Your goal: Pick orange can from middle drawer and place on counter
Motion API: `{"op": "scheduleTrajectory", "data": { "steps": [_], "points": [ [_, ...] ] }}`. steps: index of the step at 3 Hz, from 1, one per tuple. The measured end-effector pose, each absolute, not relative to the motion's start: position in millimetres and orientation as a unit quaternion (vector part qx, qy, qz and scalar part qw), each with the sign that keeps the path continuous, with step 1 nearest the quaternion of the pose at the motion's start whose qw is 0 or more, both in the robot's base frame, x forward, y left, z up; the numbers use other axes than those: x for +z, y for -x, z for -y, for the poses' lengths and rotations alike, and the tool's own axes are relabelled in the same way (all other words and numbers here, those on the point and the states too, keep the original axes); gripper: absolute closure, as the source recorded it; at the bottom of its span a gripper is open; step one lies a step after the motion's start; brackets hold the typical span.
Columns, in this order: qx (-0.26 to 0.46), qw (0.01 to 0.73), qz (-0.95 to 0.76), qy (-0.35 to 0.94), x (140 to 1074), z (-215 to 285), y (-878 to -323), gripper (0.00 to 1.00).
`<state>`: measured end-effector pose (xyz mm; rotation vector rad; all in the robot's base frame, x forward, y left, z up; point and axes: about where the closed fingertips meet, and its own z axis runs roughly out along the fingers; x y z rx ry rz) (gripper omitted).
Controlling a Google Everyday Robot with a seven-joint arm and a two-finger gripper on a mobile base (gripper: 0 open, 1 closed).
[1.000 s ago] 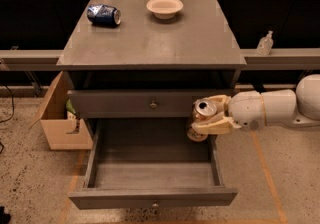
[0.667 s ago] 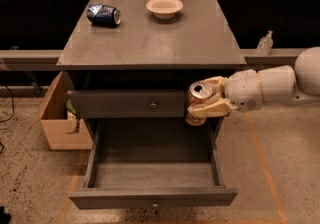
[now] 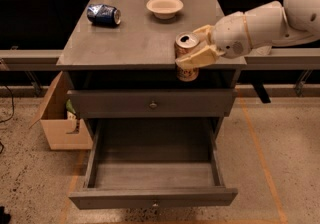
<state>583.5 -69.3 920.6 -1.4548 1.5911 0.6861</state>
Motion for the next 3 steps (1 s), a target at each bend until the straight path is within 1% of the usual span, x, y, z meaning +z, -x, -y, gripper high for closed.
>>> {"op": "scheduleTrajectory", "data": {
  "steps": [2, 3],
  "points": [
    [0.268, 0.450, -0.643, 0.559, 944.6, 41.9, -673.0, 1.00],
    [0.263, 0.464, -0.650, 0.542, 940.7, 34.8, -714.7, 1.00]
  ]
}}
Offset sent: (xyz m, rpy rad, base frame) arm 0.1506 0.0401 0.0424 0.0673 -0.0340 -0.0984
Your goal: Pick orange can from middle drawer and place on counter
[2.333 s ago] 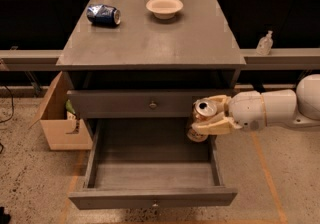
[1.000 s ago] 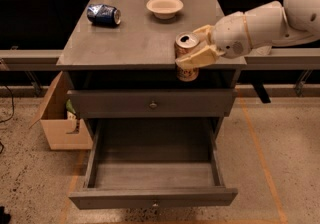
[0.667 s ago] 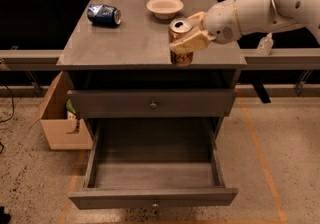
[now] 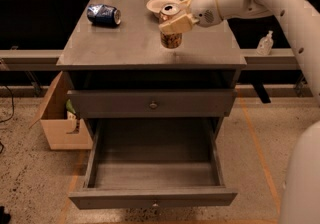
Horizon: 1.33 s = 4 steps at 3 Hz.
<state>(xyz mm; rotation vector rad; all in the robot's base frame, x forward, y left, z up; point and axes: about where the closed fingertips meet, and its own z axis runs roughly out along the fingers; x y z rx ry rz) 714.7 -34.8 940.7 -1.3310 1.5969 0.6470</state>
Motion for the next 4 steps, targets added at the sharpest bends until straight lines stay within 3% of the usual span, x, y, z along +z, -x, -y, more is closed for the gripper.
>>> {"op": "scheduleTrajectory", "data": {
  "steps": [1, 4],
  "points": [
    [0.263, 0.466, -0.662, 0.526, 927.5, 27.8, -743.1, 0.82],
    [0.266, 0.449, -0.691, 0.499, 894.3, 22.8, -768.7, 0.12]
  ]
}}
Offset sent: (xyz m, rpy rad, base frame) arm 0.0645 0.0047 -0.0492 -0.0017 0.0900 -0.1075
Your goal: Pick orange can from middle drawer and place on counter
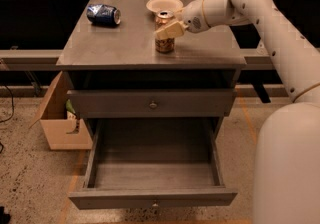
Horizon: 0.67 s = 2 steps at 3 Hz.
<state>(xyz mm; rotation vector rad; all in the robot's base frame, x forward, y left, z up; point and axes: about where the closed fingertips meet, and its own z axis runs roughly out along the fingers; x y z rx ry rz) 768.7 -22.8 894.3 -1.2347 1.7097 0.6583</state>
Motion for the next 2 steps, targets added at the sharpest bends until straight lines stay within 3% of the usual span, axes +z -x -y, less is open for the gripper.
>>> {"op": "scheduleTrajectory", "data": {
  "steps": [1, 2],
  "points": [
    [0.264, 0.449, -0.696, 0.495, 893.6, 25.6, -767.7, 0.00],
    [0.262, 0.449, -0.697, 0.493, 893.9, 26.8, -766.2, 0.00]
  ]
}}
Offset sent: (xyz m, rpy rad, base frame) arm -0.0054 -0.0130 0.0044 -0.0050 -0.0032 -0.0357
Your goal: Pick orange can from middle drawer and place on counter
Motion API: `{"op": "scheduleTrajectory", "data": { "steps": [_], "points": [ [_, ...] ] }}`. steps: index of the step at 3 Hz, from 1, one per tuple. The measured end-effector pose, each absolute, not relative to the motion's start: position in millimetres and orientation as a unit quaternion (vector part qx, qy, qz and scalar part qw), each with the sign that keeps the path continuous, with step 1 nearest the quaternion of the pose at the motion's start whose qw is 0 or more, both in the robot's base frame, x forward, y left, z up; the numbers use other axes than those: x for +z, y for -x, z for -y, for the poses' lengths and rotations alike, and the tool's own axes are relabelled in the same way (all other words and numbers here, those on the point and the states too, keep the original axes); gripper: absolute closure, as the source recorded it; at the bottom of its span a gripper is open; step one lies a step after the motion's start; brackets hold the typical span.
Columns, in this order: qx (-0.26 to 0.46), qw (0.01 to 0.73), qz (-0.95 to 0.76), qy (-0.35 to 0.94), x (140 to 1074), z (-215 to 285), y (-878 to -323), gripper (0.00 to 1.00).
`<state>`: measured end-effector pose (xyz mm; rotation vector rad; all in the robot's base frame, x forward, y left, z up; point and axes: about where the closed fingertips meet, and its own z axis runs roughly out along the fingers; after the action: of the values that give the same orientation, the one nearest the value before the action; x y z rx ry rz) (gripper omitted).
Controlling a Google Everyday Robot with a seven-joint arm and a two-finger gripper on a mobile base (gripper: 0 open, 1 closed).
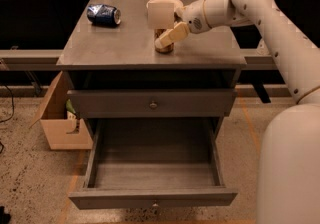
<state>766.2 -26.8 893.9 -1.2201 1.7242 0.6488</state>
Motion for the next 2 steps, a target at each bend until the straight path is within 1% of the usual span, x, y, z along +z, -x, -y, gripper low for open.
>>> {"op": "scheduleTrajectory", "data": {
  "steps": [2],
  "points": [
    [0.243, 0.465, -0.700, 0.484, 908.5, 47.1, -755.0, 0.00]
  ]
}}
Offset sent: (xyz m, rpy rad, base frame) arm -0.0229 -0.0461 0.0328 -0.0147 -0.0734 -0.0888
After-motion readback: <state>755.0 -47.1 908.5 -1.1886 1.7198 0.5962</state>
